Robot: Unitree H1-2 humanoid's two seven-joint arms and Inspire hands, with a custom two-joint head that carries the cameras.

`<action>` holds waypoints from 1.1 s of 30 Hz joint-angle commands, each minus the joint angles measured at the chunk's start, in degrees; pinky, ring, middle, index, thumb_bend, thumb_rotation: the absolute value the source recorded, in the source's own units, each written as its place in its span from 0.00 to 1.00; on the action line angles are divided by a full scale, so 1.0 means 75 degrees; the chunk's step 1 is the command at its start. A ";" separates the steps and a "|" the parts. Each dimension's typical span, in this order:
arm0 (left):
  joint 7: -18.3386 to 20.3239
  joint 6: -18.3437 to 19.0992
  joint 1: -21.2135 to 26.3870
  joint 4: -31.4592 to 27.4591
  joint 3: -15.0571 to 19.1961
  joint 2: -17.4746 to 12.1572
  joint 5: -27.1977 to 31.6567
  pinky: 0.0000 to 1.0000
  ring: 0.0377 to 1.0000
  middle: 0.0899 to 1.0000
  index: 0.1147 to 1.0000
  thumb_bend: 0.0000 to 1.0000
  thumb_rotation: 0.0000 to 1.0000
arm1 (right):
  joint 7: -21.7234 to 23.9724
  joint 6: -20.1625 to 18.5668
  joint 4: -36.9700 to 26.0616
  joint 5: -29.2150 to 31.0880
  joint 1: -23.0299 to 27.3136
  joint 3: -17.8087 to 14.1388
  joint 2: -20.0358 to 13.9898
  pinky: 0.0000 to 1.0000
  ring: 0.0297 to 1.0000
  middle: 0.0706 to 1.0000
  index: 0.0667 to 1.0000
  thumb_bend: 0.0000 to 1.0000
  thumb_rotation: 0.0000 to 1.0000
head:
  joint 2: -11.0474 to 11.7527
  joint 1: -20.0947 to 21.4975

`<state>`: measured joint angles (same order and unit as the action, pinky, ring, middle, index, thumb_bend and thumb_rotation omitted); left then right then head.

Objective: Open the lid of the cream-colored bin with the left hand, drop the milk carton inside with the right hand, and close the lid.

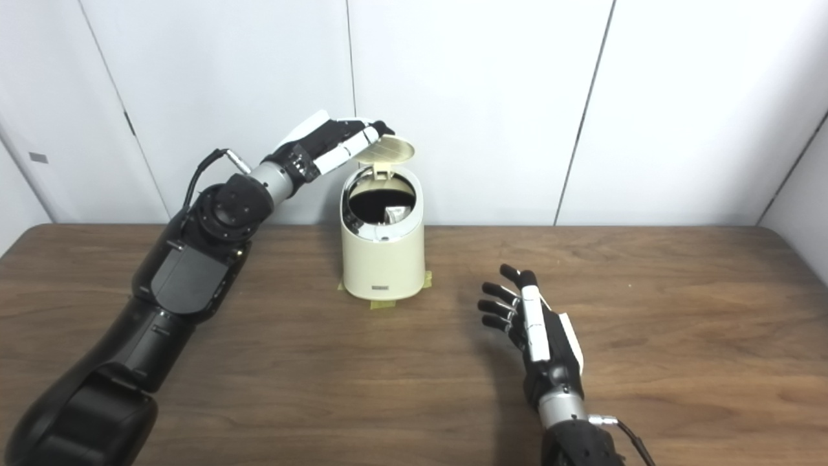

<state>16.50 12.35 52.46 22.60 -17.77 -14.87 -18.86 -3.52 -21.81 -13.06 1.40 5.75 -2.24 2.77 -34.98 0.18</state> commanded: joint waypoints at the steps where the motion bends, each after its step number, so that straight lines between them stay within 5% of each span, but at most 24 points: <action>1: -0.0060 -0.0305 0.0453 -0.0282 -0.0058 -0.0214 -0.0308 0.98 0.89 0.79 0.76 0.55 1.00 | -0.0041 0.0218 -0.0130 0.0000 0.0326 0.0007 0.0079 0.68 0.69 0.70 0.81 0.59 1.00 | -0.0027 0.0019; 7: 0.0110 -0.0283 0.0265 -0.0769 -0.0396 -0.0525 -0.0949 0.87 0.85 0.80 0.75 0.55 1.00 | -0.0061 0.0355 -0.0046 -0.0006 0.0326 0.0016 0.0105 0.67 0.68 0.69 0.79 0.58 1.00 | -0.0081 0.0061; 10: -0.0038 -0.0751 0.0145 -0.1054 -0.0868 -0.0887 -0.1870 0.81 0.82 0.80 0.74 0.51 1.00 | -0.0065 0.0446 0.0009 -0.0086 0.0342 0.0077 0.0084 0.67 0.68 0.69 0.79 0.59 1.00 | -0.0115 0.0075; 17: -0.0130 -0.1358 -0.0350 -0.1690 -0.1386 -0.1323 -0.3421 0.89 0.84 0.80 0.76 0.50 1.00 | -0.0118 0.0425 0.0126 -0.0069 0.0432 0.0073 0.0142 0.68 0.69 0.70 0.80 0.59 1.00 | -0.0179 0.0107; 26: 0.0242 -0.1903 -0.0935 -0.2232 -0.1501 -0.1555 -0.4172 0.94 0.88 0.82 0.78 0.50 1.00 | -0.0119 0.0366 0.0075 -0.0096 0.0409 0.0070 0.0121 0.68 0.69 0.71 0.80 0.59 1.00 | -0.0241 0.0146; 33: 0.0002 -0.2353 -0.1376 -0.2360 -0.1478 -0.1610 -0.4717 0.93 0.88 0.82 0.78 0.49 1.00 | -0.0152 0.0294 -0.0011 -0.0103 0.0403 0.0052 0.0135 0.67 0.68 0.70 0.80 0.57 1.00 | -0.0301 0.0183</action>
<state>16.57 -4.01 41.11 5.88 -29.00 -25.79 -53.13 -4.56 -21.50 -11.09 0.75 6.63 -1.87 3.55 -37.18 1.49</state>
